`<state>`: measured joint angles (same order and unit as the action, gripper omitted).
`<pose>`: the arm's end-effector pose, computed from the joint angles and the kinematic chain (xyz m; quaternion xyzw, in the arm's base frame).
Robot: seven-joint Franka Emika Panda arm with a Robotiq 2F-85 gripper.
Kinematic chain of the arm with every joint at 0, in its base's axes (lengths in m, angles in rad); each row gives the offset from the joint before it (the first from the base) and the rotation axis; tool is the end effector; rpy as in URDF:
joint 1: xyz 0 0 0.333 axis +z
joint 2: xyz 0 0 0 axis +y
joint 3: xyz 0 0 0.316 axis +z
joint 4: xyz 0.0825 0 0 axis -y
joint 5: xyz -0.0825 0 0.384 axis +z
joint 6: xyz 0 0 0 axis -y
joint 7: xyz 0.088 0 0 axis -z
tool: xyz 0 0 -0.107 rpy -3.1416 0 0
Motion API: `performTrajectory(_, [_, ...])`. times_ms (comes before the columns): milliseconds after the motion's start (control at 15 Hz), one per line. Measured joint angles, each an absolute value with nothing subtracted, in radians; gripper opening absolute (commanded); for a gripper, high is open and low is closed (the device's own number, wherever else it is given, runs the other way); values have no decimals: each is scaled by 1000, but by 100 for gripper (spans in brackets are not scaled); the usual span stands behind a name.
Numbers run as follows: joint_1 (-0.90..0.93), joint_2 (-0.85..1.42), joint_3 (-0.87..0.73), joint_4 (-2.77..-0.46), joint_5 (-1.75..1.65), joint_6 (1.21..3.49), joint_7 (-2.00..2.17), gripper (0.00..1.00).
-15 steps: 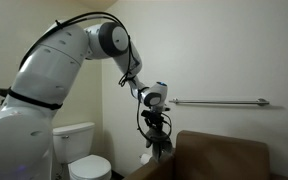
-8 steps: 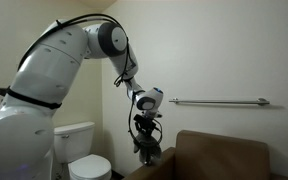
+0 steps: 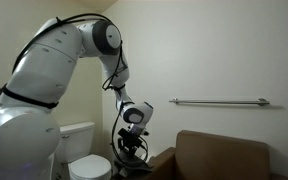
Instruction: Wipe the shoulder of the couch with the cloth
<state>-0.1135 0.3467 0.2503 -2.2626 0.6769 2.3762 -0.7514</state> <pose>0.5092 0.0811 0.1961 -0.9504 -0.1582 0.0357 0.2653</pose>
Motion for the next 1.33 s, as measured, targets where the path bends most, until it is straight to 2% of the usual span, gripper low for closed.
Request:
performTrajectory(400, [-59,306,173,-2370,578,2375,-680,5])
performTrajectory(733, [-56,448,171,-2371,578,2405,-679,4])
performTrajectory(1067, [-56,597,169,-2218,518,2438,-617,5])
performTrajectory(1333, [-47,682,156,-2010,406,2454,-485,5])
